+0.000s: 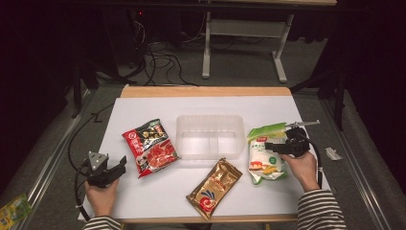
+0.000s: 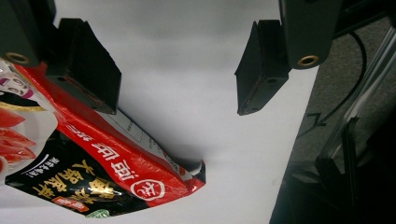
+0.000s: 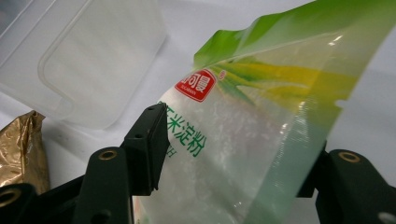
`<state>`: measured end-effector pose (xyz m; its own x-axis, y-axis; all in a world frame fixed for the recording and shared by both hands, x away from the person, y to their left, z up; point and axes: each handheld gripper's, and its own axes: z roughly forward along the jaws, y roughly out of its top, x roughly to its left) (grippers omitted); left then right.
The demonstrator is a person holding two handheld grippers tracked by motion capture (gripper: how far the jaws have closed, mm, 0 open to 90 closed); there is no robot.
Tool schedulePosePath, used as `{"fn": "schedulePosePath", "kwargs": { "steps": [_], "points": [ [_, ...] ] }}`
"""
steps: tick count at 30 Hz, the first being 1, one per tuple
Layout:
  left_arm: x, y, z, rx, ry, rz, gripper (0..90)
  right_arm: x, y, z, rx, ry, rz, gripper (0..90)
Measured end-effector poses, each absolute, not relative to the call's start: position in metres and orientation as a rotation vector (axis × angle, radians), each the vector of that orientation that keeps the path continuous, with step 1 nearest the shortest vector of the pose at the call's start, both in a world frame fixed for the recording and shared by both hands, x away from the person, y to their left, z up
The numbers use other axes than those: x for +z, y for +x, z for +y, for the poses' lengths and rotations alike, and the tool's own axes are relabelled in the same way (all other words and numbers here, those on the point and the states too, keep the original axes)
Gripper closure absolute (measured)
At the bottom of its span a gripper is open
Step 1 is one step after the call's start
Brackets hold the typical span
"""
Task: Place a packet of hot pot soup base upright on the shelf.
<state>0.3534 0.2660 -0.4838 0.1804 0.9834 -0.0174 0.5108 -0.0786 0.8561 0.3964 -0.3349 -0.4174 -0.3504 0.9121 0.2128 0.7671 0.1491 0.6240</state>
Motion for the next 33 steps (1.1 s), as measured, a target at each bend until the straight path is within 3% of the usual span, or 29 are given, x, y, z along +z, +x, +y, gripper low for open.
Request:
{"fn": "schedulePosePath", "kwargs": {
  "steps": [11,19,24,33],
  "points": [
    [-0.484,0.353,0.266,0.792,1.7,1.431,31.5,-0.424,0.406,-0.327,0.981,1.665,2.312,44.4],
    [-0.484,0.354,0.265,0.793,1.703,1.431,31.4,-0.427,0.407,-0.323,0.96,1.654,2.381,57.5],
    [-0.484,0.353,0.265,0.797,1.702,1.43,31.3,-0.425,0.405,-0.324,0.961,1.624,2.396,73.5],
    [-0.484,0.353,0.265,0.8,1.705,1.432,31.2,-0.423,0.4,-0.324,0.978,1.563,2.386,82.3]
  ]
}}
